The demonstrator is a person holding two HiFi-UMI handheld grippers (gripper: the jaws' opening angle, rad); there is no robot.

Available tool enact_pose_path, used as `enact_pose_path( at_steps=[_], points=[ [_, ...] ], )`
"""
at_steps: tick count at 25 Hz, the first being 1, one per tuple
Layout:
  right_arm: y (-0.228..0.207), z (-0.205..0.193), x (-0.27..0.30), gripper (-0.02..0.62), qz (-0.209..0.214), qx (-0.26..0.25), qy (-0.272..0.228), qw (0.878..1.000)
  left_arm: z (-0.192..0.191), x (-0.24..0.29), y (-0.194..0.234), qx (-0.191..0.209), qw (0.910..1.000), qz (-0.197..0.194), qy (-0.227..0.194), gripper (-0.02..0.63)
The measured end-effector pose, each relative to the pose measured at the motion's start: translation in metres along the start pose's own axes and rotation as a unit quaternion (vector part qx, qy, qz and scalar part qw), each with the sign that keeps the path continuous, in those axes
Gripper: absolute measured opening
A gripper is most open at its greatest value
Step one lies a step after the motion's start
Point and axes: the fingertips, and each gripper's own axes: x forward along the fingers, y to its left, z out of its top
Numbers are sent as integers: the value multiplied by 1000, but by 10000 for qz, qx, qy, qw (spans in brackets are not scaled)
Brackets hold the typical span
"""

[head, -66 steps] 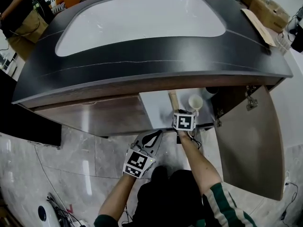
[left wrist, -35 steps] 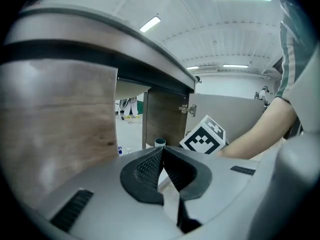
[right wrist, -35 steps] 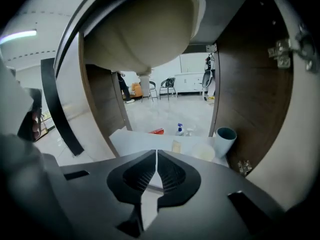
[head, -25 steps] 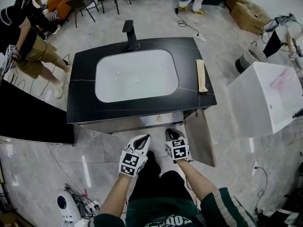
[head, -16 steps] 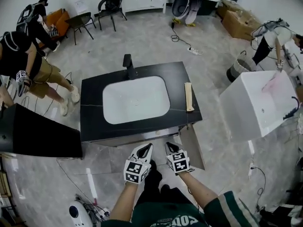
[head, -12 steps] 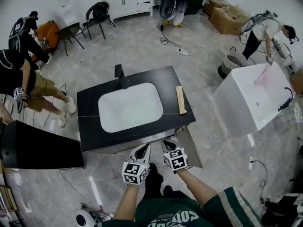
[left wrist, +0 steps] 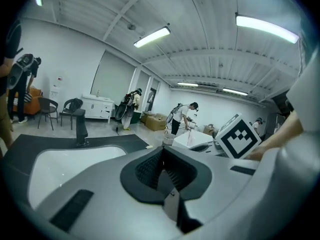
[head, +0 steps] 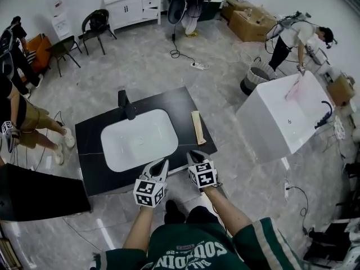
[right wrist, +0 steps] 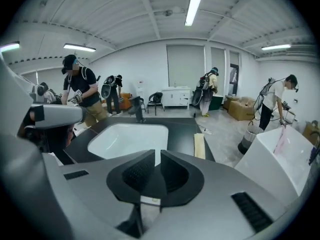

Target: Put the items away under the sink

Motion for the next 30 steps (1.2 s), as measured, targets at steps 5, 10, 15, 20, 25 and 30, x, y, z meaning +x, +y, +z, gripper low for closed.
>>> enact_pose_path(
  at_steps=[5, 10, 15, 20, 25, 30],
  points=[
    [-49, 18, 27, 51, -309, -188, 127, 9993, 6, 34, 3, -41, 9998, -178, 110, 12],
    [-98, 12, 66, 82, -562, -184, 358, 9976, 9, 76, 16, -187, 9995, -77, 232, 12],
    [-118, -3, 97, 94, -514, 20, 704, 9962, 17, 108, 35, -184, 9988, 60, 441, 12],
    [-134, -21, 123, 95, -415, 46, 1008, 9940, 14, 130, 55, -334, 9974, 266, 587, 12],
    [-146, -36, 135, 104, -429, -112, 1365, 9896, 10, 138, 73, -455, 9952, 488, 719, 12],
    [-144, -44, 143, 98, -273, -240, 1434, 9890, 3, 140, 88, -578, 9926, 745, 767, 12]
  ],
)
